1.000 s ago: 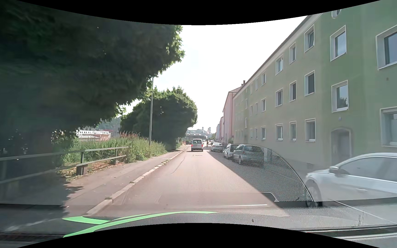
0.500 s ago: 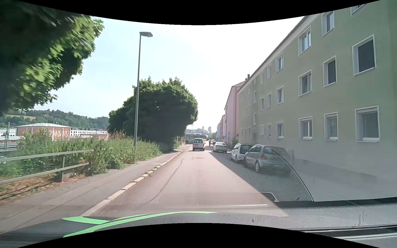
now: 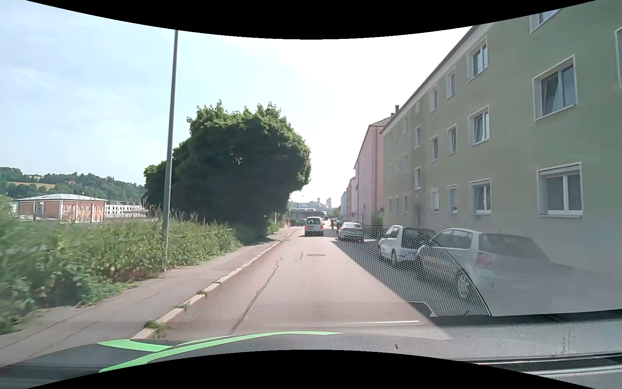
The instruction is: Follow the waypoints while adhering to traffic rules and regulations
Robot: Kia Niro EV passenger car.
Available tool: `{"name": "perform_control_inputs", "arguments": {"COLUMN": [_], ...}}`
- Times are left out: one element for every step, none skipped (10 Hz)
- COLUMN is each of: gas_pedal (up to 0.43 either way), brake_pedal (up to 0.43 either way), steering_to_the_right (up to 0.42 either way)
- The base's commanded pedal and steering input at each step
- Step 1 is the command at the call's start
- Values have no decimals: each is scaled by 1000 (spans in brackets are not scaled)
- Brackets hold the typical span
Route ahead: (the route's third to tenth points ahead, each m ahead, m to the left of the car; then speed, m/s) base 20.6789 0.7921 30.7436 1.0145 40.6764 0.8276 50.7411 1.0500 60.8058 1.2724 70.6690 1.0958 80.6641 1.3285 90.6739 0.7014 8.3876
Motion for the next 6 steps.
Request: {"name": "perform_control_inputs", "arguments": {"gas_pedal": [67,67,67,67,67,67], "brake_pedal": [0,0,0,0,0,0], "steering_to_the_right": [-2,-2,-2,-1,0,0]}}
